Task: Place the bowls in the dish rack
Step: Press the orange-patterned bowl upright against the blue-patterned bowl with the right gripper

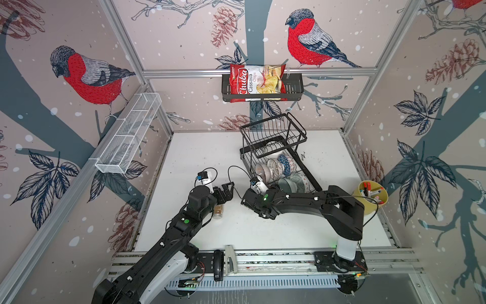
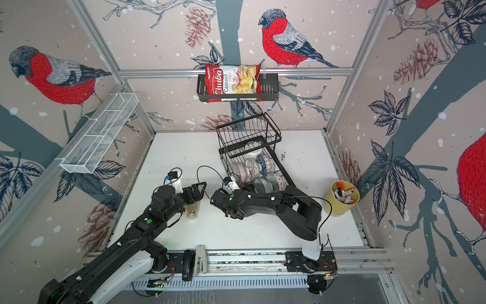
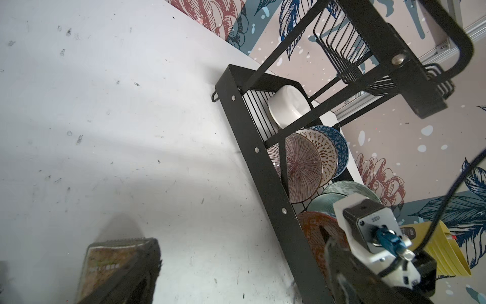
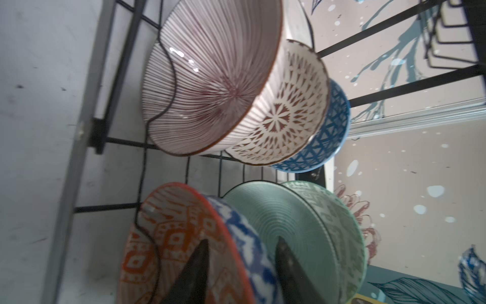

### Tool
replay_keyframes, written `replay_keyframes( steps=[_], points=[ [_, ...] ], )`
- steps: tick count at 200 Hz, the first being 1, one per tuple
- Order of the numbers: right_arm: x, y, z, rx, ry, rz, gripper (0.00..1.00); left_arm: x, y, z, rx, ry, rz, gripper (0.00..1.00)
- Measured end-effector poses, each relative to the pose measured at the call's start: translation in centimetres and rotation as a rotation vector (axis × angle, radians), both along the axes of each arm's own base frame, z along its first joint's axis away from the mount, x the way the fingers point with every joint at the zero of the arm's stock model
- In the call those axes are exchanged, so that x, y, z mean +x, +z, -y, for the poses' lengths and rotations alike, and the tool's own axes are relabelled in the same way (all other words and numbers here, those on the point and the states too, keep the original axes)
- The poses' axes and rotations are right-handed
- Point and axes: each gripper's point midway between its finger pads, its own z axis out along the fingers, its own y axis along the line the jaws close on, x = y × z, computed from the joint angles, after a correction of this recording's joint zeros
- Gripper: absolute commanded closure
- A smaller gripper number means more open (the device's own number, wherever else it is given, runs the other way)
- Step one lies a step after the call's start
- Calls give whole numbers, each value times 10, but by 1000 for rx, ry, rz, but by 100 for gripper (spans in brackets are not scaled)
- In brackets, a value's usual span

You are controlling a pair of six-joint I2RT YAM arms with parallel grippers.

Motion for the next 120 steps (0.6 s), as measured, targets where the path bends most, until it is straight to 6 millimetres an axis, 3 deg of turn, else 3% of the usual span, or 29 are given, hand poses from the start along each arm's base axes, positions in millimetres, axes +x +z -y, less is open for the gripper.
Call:
replay_keyframes(
  steps=[120],
  points=[
    [0, 17, -18, 93, 18, -6, 36, 2, 4, 1, 6, 1, -2, 4]
  ],
)
